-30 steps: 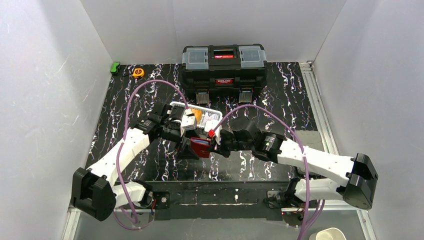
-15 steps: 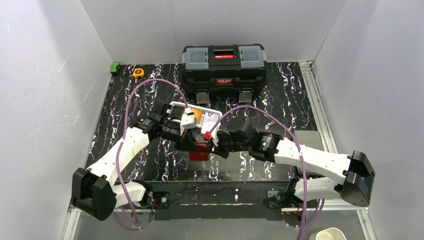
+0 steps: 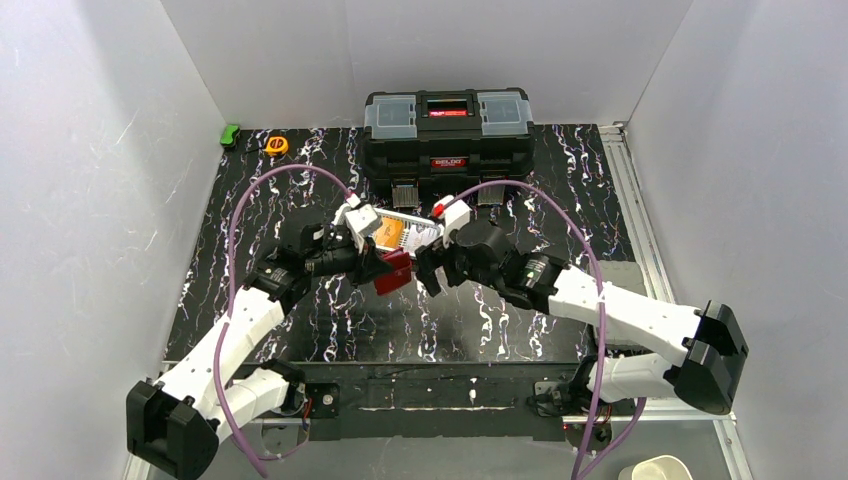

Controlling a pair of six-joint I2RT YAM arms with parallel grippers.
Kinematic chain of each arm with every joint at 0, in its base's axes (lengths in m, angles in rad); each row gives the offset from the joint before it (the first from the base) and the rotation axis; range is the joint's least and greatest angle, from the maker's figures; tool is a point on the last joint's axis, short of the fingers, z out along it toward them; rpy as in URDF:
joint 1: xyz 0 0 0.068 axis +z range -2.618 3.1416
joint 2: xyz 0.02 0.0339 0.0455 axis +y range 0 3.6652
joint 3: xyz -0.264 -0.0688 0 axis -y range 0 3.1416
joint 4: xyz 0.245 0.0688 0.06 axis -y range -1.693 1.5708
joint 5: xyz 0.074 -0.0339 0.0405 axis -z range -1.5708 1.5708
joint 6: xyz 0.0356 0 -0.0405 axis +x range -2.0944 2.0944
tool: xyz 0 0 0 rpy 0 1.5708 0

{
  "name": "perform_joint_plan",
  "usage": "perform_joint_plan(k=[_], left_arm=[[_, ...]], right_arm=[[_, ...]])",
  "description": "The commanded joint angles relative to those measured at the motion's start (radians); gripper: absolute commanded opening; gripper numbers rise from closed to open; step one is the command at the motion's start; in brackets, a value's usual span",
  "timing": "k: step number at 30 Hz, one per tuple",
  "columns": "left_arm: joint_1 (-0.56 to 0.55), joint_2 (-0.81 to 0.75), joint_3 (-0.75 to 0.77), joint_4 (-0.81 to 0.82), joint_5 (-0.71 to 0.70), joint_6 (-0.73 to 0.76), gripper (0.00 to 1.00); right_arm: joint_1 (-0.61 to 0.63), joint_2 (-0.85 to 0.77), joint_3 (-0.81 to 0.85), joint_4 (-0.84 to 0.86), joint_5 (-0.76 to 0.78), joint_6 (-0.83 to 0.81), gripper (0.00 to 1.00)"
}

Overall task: Put the credit cards into the card holder
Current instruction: Open the card holder at the center of the board.

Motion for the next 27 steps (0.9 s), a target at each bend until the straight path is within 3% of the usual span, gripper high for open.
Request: perform_joint_plan(k=[1,6,12,18,27], left_arm=[[-0.01,-0.051,0.029,0.09,-0.112,-0.115,0.0],[-0.012,-0.074,0.029,0.087,-0.205,-0.154,0.0],[-0.035,-0.049,0.06,0.098,-0.304,-0.285,0.0],[-0.038,-0.044,0.063,0.111,-0.287,-0.343,0.0],[-0.038,-0.056,0.055,0.138,-0.22,-0.389,0.0]], right_arm=[[-0.029,-0.017,0.088,-0.047,0.138,0.259,0.98],[-0.064,-0.038,0.077,0.027,-0.023,0.168,0.85],[-0.043,0.097,0.185,-0.027,-0.132,0.137,0.62],[-0.032,0.105,0.18,0.074,-0.176,0.111,0.74],[-0.009,0.154,0.219,0.081,-0.181,0.078,0.81]])
